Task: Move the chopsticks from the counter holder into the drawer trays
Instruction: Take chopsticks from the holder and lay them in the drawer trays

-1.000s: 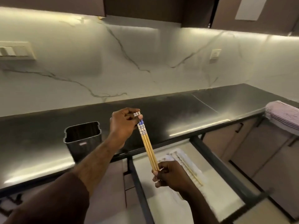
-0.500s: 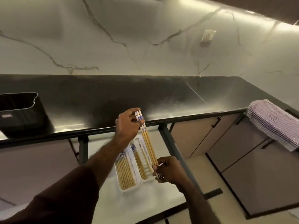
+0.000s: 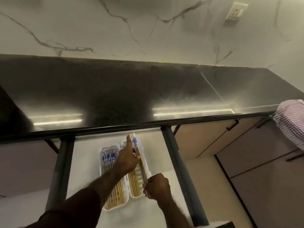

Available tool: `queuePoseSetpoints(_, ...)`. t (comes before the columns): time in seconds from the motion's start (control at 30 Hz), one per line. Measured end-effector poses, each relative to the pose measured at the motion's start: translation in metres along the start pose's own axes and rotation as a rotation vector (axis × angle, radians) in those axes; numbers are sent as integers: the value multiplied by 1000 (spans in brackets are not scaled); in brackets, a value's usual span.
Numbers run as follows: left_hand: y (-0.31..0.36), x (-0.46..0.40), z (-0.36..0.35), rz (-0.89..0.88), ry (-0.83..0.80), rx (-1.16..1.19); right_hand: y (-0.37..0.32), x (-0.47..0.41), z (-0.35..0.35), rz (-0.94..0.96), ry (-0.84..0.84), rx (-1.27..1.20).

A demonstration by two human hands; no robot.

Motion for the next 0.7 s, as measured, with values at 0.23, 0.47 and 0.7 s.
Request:
queuePoseSetpoints(0.23,-61,-16,-39,-87,-90,-540,11,-45,-23,-87,-156,136)
queuePoseSetpoints(0.47,-75,-24,-64,-181,-143,-920,0,-69,-32,-92,-62,211)
queuePoseSetpoints(0.7,-79,-27,-73,-175,-200,-1016,-1,-78,-47,-31,-55,366)
Point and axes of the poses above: each hand's wrist, its own x-axis away from the middle knuckle, its own z-axis out of the back of the hand, y = z × x, the point moved 5 cm from there along -x, towards the middle knuckle, and after that the axes turned 1 degree about -x, right-handed, at the moved point
